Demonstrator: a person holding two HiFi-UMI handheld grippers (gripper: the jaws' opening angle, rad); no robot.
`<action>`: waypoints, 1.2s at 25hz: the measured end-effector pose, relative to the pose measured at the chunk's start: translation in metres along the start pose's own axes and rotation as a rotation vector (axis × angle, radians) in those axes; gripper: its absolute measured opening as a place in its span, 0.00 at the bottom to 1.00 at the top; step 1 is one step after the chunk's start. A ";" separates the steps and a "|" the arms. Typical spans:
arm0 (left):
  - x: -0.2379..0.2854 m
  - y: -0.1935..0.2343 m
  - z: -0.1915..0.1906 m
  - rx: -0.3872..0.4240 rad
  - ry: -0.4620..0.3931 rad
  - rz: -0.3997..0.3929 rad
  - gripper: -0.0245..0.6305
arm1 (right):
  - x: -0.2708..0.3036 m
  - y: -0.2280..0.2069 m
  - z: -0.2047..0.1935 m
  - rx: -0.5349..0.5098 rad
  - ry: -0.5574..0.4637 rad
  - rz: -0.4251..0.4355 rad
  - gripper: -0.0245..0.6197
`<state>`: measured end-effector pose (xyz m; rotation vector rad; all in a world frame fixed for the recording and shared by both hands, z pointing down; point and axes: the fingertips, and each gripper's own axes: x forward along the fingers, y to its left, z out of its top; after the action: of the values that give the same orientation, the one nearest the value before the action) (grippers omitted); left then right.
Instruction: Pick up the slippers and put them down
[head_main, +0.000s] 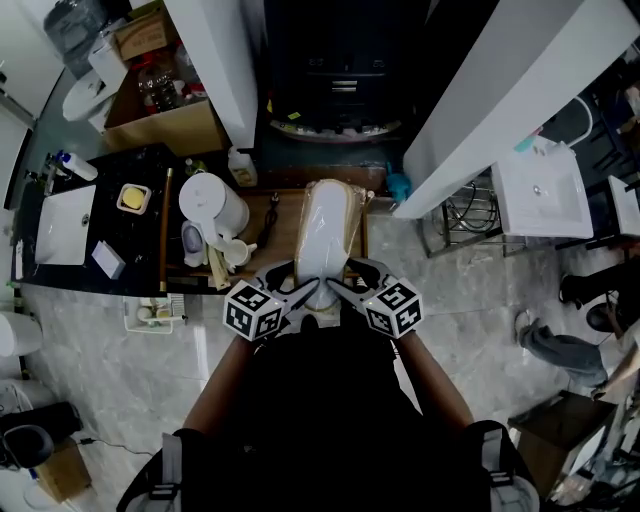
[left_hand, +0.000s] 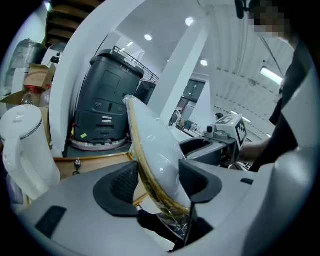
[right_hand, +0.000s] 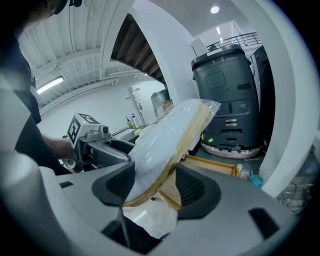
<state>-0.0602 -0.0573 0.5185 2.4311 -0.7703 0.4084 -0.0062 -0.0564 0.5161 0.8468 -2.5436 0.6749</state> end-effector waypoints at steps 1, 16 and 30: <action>-0.002 -0.002 0.000 0.004 -0.004 0.000 0.43 | -0.002 0.002 0.001 -0.002 -0.009 -0.003 0.44; -0.014 -0.007 0.001 0.009 -0.019 0.020 0.43 | -0.006 0.015 0.010 0.013 -0.080 -0.019 0.44; -0.012 0.000 -0.002 -0.012 -0.017 0.007 0.43 | 0.001 0.012 0.007 0.030 -0.055 -0.027 0.44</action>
<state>-0.0698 -0.0510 0.5155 2.4243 -0.7862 0.3847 -0.0162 -0.0523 0.5068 0.9209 -2.5717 0.6925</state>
